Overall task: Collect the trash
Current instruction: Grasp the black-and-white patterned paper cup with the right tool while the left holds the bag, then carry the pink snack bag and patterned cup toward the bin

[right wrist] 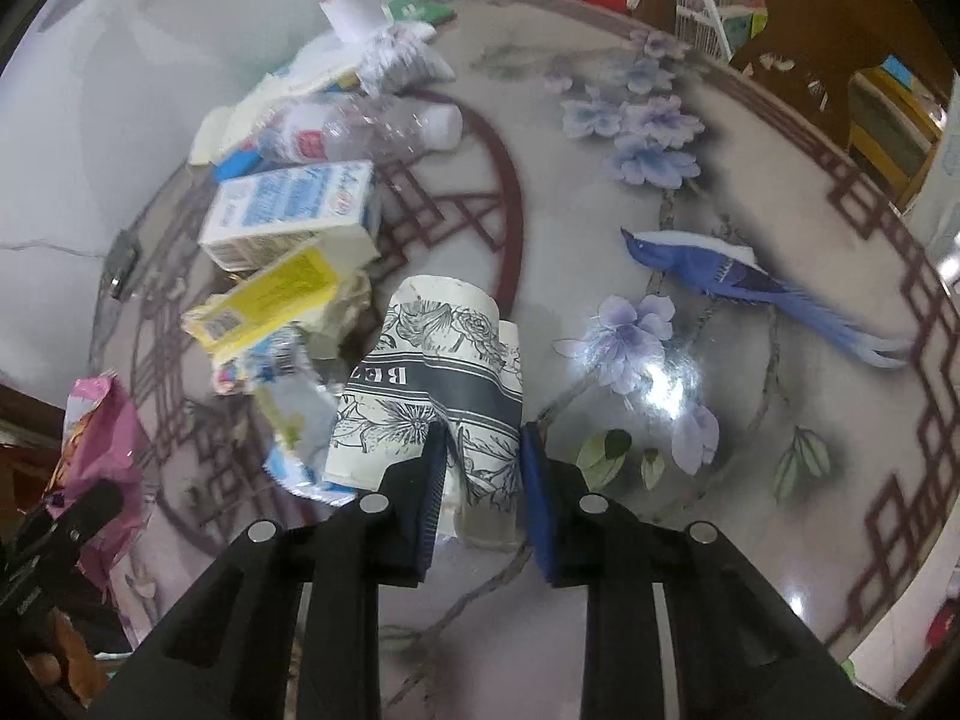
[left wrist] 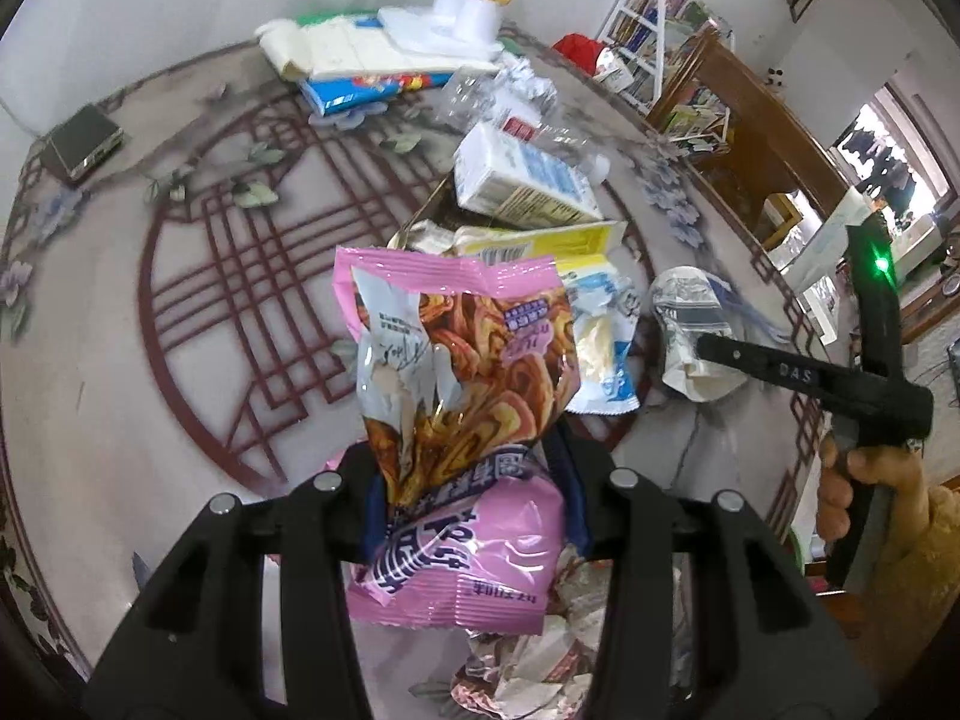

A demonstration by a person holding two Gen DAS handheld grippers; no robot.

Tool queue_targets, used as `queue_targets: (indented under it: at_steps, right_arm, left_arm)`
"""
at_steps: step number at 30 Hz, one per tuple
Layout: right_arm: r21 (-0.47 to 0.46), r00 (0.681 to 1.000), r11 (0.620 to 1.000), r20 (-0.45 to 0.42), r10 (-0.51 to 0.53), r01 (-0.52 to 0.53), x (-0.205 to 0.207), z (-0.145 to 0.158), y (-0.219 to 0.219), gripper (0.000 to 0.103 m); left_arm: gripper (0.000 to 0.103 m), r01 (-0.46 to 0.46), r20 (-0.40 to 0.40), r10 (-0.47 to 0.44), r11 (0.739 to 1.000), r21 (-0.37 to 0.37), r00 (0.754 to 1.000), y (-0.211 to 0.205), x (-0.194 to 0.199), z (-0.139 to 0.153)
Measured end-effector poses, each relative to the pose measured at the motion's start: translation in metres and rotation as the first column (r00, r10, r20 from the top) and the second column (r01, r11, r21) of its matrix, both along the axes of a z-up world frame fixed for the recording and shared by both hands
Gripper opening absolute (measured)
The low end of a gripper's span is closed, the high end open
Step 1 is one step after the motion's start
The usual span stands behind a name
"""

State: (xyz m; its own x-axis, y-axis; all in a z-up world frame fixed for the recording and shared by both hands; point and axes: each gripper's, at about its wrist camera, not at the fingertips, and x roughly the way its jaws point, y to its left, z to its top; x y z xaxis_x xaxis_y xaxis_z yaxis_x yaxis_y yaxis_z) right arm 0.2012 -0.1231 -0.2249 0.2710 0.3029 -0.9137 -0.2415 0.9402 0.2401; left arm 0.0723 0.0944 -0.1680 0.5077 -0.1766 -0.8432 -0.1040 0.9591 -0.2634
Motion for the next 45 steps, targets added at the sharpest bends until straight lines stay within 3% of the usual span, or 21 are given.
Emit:
queue_targets:
  at_steps: [9,16,30,39,45]
  right_arm:
    - [0.059,0.992,0.997,0.118,-0.047,0.040,-0.054,0.065,-0.016,0.025]
    - [0.070,0.982,0.994,0.162,-0.096,0.086,-0.095,0.093,-0.031,0.025]
    - [0.077,0.942,0.970,0.231,-0.242,0.230,-0.170,0.124,-0.092,0.025]
    - [0.020,0.888,0.938,0.316,-0.335,0.347,-0.219,0.155,-0.155,0.025]
    - [0.026,0.869,0.912,0.293,-0.399,0.410,-0.240,0.153,-0.203,0.025]
  left_arm:
    - [0.043,0.053,0.094,-0.058,0.997,0.047,0.994,-0.024,-0.011,0.033]
    - [0.043,0.106,0.136,-0.110,0.994,0.040,0.985,-0.044,-0.028,0.047]
    - [0.044,0.261,0.195,-0.268,0.964,0.059,0.944,-0.103,-0.055,0.071]
    - [0.044,0.351,0.224,-0.354,0.935,0.054,0.908,-0.144,-0.078,0.082]
    - [0.044,0.381,0.242,-0.384,0.923,0.061,0.891,-0.173,-0.091,0.088]
